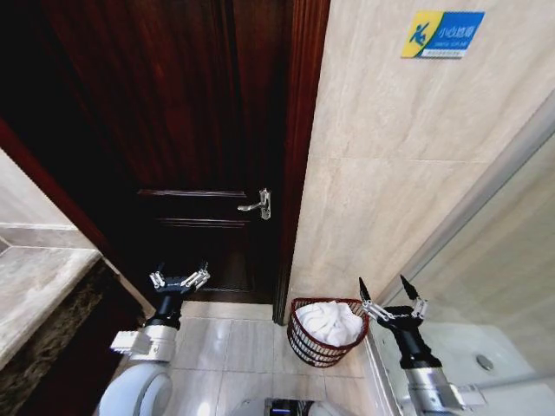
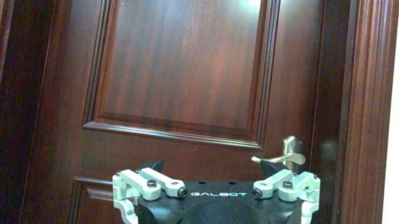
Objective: Discard the used towel into the hamper.
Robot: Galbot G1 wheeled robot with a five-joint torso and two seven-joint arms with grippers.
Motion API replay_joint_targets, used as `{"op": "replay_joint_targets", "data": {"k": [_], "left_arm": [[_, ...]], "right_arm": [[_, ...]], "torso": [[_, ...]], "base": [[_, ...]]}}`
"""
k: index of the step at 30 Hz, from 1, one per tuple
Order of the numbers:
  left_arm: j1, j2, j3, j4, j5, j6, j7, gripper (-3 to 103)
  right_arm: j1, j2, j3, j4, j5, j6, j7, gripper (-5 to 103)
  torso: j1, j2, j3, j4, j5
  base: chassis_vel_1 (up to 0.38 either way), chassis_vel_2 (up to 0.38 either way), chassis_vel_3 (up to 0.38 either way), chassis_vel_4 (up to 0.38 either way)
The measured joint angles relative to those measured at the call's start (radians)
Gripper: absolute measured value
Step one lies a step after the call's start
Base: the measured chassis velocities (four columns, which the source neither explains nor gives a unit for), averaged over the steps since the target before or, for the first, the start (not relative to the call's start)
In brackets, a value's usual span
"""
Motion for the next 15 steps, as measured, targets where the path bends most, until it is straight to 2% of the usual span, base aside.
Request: {"op": "replay_joint_targets", "data": {"k": [6, 15], "left_arm": [[0.000, 0.000, 0.000, 0.000, 0.000, 0.000, 0.000, 100], [0.000, 0.000, 0.000, 0.000, 0.000, 0.000, 0.000, 100]], "right_arm": [[0.000, 0.000, 0.000, 0.000, 0.000, 0.000, 0.000, 100], [0.000, 0.000, 0.000, 0.000, 0.000, 0.000, 0.000, 100]], "torso": [[0.004, 0.008, 0.004, 0.0001, 0.0000], [0.027, 0.060, 0.033, 0.0000, 0.0000]], "base": [[0.000, 0.000, 0.000, 0.000], [0.000, 0.000, 0.000, 0.000]]}}
